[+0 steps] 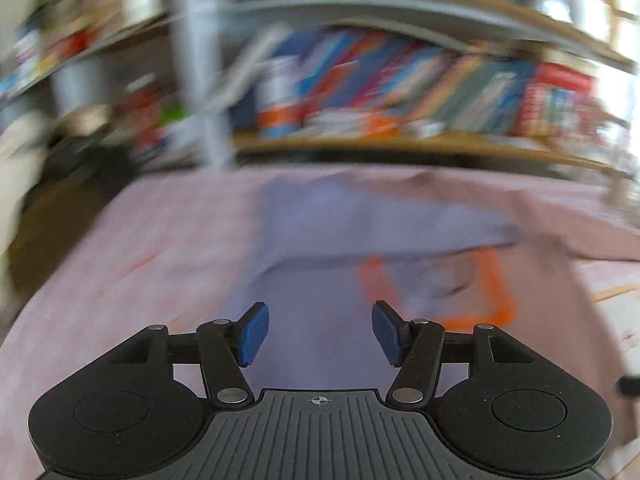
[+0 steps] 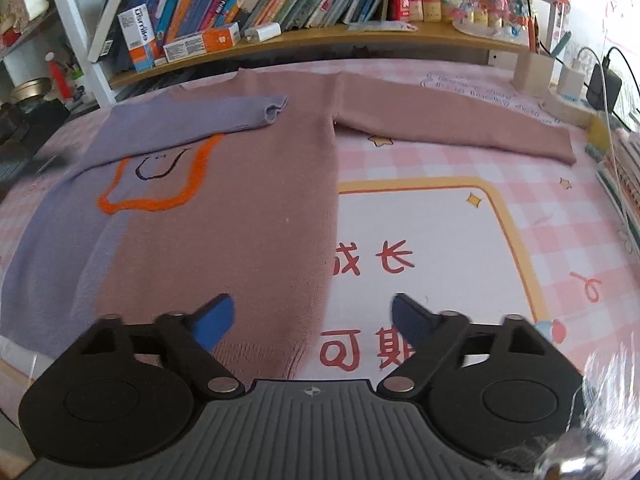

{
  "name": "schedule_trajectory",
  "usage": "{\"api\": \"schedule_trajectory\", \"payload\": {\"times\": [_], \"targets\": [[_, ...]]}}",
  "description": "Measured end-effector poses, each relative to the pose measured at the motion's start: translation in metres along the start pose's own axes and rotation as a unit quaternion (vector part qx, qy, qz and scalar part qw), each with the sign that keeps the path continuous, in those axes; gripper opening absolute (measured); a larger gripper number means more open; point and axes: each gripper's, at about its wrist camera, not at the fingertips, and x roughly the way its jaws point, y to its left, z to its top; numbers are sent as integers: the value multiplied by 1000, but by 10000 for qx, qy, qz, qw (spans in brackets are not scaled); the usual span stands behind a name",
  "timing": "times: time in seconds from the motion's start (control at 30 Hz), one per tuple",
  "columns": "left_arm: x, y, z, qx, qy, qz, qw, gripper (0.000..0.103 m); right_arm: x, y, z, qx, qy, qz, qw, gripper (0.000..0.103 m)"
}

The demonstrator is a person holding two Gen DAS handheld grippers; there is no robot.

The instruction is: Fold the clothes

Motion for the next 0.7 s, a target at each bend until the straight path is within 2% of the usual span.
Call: {"api": "schedule_trajectory", "payload": {"times": [0.1,0.17,0.27,0.43,0.5,0.53,0.57,0.63,0.67,0.7], "targets": [[-7,34,-14,-389,332,457,9976,65,2,0,-2,150,93,-56,9998,57],[-1,47,-19,-592,543,530,9954,66,5,1,-4,211,174,-92,9996,52],[11,57,-20,-784,643,370,9942,65,4,4,-6,212,205,-193,9994,47],[23,57,-22,-723,686,39,9950,65,2,6,-8,240,283,-361,9987,45],[28,59,-25,-851,748,-10,9936,63,2,6,-9,242,305,-408,9984,41],[30,61,-26,-917,781,-32,9927,53,1,6,-9,250,315,-416,9983,39],[33,62,-28,-983,813,-55,9918,43,0,7,-10,260,324,-392,9984,34],[35,64,-27,-1026,822,-148,9912,31,0,8,-10,252,336,-279,9987,22],[36,65,-26,-1034,833,-256,9908,19,0,9,-10,247,341,-221,9989,15],[37,66,-26,-1041,844,-370,9903,12,0,11,-10,229,334,-211,9990,12]]}}
